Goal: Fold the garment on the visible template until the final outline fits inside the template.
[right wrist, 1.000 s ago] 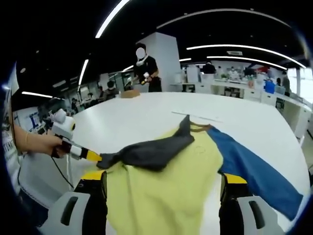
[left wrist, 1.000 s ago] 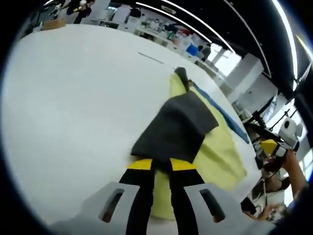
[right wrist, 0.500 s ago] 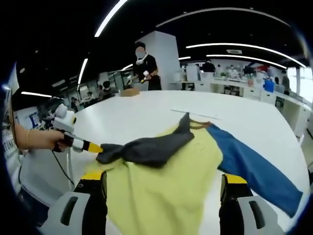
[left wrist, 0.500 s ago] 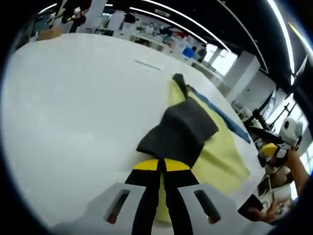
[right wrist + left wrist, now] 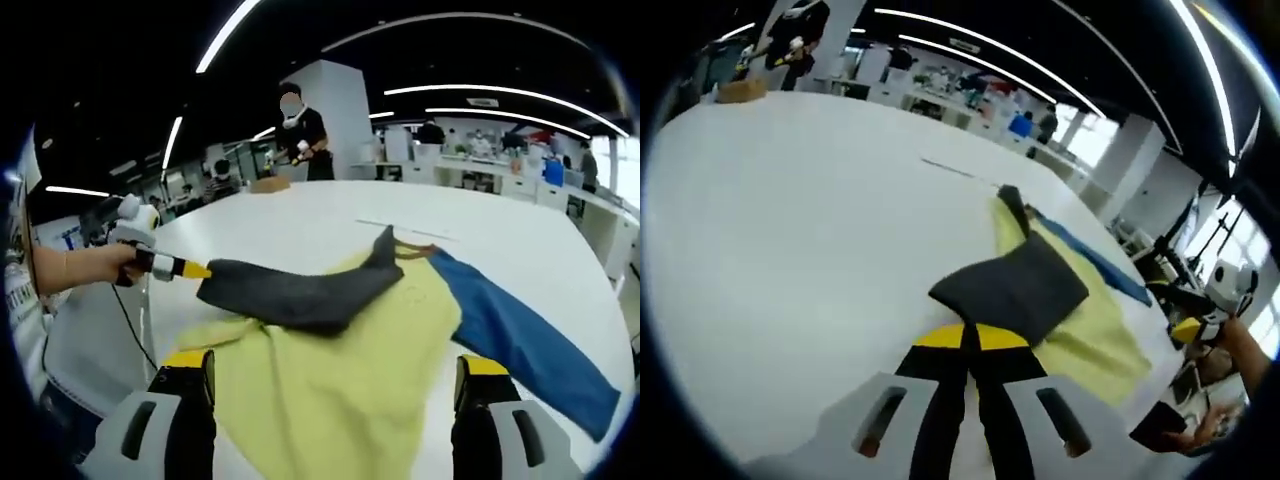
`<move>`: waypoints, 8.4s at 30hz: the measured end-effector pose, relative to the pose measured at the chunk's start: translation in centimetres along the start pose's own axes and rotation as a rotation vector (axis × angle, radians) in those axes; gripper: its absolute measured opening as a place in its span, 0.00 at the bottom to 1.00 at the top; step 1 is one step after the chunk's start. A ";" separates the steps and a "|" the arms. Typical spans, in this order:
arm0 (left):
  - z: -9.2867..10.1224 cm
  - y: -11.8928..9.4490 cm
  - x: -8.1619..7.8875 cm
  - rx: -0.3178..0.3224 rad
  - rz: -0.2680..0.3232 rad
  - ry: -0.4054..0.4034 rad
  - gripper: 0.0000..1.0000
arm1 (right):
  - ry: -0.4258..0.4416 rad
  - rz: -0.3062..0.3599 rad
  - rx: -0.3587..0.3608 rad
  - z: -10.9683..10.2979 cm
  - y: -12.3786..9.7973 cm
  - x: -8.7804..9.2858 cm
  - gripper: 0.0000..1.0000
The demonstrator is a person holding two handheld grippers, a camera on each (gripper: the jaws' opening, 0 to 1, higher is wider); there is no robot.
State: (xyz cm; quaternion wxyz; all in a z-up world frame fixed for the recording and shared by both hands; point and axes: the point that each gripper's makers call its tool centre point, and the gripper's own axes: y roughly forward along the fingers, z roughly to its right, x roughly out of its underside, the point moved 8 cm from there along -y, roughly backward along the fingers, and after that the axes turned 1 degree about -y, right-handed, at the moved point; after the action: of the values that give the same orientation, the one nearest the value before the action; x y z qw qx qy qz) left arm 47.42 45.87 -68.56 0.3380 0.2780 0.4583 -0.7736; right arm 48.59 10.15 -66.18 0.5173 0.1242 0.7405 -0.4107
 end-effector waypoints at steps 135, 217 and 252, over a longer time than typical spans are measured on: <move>-19.0 -3.4 -12.6 -0.553 0.141 0.251 0.09 | 0.081 -0.027 0.111 1.5 -3.2 1.3 0.99; -1.1 -2.5 6.9 0.062 -0.289 0.346 0.17 | 0.211 -0.322 0.270 0.7 -4.2 9.6 0.09; -1.7 -3.7 7.4 0.020 -0.364 0.300 0.01 | 0.275 -0.357 0.262 -1.3 -5.0 9.9 0.00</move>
State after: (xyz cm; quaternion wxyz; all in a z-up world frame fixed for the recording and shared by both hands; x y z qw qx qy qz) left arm 40.19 46.65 -72.84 0.1182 0.3060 0.5385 -0.7762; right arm 40.38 5.51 -72.23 0.3104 0.1121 0.7544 -0.5674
